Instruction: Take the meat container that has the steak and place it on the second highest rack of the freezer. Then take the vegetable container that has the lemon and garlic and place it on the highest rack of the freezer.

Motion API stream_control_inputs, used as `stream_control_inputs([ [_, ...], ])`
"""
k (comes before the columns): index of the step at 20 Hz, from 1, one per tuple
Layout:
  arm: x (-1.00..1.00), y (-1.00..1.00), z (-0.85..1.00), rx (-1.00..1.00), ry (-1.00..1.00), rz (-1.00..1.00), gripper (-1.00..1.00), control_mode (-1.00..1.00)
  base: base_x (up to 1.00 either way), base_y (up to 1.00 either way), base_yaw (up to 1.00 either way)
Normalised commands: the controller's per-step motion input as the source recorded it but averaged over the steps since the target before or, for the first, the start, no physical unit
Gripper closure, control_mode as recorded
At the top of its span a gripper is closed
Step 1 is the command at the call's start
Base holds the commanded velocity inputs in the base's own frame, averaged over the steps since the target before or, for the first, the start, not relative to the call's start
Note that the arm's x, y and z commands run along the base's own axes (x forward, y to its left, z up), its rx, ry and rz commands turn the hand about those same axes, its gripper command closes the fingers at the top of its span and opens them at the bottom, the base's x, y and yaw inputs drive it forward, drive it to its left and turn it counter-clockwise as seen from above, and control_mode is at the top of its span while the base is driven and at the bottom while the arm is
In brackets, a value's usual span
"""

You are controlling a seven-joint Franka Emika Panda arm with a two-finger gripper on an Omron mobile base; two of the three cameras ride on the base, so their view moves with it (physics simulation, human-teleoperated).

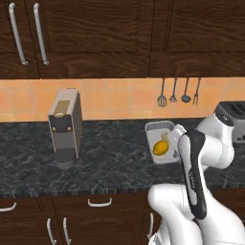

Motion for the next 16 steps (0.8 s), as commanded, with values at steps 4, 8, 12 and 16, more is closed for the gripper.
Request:
stream_control_inputs([
  [4,-0.81,-0.23,1.0,0.0,0.03,0.0,1.0,-1.0,0.0,0.0,0.0],
  [8,-0.77,-0.12,0.95,0.0,0.15,0.0,1.0,-1.0,0.0,0.0,0.0],
  [12,-0.61,-0.02,0.54,0.0,0.14,0.0,1.0,-1.0,0.0,0.0,0.0],
  [16,-0.07,0.0,0.01,0.0,0.01,0.0,1.0,-1.0,0.0,0.0,0.0],
])
